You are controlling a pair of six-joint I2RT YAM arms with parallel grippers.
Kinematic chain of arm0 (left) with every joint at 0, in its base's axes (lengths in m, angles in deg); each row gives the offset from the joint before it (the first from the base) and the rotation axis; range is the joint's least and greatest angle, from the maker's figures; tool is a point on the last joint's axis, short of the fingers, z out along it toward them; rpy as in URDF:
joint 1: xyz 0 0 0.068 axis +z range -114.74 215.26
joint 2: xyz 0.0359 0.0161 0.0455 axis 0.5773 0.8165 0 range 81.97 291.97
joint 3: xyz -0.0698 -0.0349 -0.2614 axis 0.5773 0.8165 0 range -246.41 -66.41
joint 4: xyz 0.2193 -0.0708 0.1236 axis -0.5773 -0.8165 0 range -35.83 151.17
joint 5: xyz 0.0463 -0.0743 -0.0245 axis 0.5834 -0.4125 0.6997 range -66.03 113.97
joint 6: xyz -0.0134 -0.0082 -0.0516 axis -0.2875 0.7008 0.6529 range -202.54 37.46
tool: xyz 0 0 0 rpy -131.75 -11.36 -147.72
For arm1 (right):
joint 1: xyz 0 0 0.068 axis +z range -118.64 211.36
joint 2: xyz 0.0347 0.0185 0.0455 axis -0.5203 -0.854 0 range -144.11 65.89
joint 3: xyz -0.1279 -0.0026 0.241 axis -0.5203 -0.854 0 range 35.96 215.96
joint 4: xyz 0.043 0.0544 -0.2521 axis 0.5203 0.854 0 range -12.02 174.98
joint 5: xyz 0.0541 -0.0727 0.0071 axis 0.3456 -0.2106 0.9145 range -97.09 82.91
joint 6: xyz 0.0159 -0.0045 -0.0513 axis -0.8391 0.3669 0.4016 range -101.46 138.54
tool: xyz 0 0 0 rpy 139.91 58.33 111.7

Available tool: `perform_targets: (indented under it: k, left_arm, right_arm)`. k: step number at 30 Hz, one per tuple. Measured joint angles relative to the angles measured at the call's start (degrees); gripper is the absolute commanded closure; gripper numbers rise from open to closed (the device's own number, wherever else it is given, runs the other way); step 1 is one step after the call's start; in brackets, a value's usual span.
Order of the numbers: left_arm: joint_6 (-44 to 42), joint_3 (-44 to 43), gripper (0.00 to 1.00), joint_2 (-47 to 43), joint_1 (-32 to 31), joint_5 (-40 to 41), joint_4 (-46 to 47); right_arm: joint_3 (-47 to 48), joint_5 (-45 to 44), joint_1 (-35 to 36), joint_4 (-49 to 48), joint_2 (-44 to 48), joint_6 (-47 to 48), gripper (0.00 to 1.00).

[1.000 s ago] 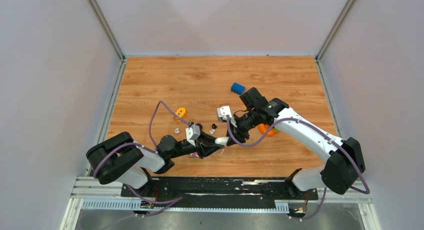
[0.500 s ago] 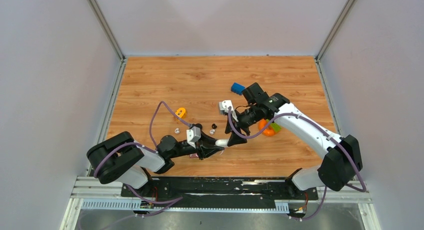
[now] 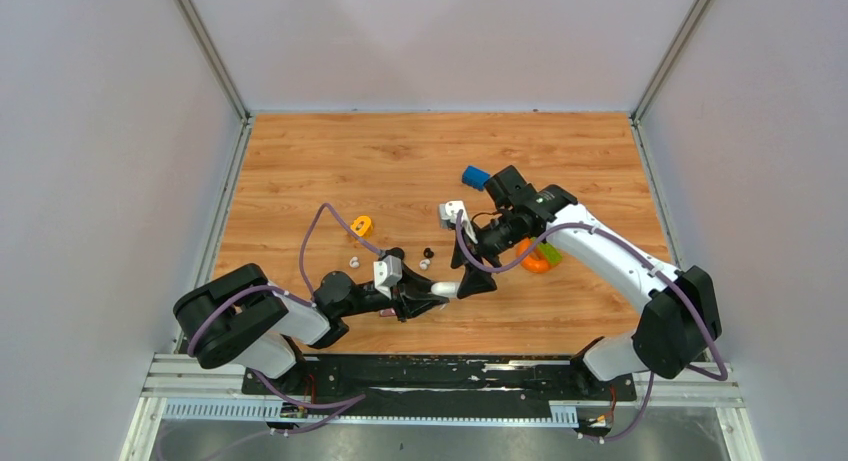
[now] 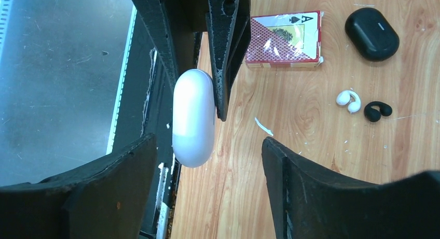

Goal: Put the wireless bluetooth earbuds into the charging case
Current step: Open the charging case.

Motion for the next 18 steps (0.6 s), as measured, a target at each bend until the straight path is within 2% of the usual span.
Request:
perform_targets:
  k: [18]
  left_arm:
    - [0.3, -0.3, 1.00, 0.6, 0.1, -1.3, -0.4]
  right_arm:
    - [0.0, -2.5, 0.0, 0.7, -2.4, -1.8, 0.35]
